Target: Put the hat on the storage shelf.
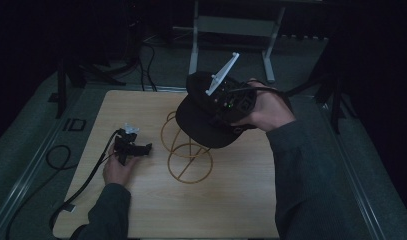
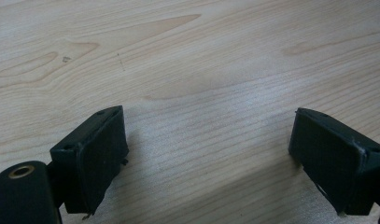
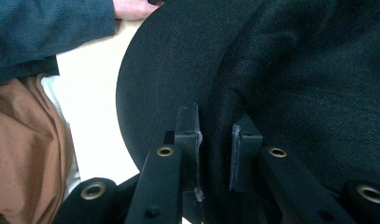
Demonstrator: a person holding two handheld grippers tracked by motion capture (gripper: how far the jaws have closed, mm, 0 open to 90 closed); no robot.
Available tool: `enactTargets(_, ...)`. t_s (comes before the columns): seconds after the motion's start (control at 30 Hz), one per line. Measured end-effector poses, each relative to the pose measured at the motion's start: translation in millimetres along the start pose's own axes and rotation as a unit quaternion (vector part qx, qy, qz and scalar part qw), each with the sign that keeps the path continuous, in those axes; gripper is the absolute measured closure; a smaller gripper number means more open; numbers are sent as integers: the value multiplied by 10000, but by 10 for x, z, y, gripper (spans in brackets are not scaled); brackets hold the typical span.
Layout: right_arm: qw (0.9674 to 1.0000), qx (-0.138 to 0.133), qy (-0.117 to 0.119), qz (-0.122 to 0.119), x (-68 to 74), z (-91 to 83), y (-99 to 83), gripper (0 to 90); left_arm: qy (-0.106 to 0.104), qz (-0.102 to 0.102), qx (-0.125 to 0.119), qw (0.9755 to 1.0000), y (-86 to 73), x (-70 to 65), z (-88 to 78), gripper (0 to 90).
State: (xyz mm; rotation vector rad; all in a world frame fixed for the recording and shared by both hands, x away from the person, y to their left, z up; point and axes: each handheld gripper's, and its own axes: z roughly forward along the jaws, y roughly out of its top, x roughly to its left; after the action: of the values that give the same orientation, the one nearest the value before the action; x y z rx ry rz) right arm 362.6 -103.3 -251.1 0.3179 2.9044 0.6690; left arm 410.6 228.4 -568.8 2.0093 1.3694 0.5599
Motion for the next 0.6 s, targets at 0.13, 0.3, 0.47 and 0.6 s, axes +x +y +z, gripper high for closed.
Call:
enactTargets(0.13,10000,24,40,-62,27,29,43,774,3,-2,-3,10000,0,0,0,109)
enactTargets(0.3,9999,-5,58,-147,60,53,103,771,5,0,-3,10000,0,0,0,109)
enactTargets(0.47,9998,-32,61,-209,98,85,146,771,3,-3,-4,10000,0,-1,0,109)
enactTargets(0.6,9997,23,113,-231,109,121,175,767,4,-3,-4,10000,0,-1,0,109)
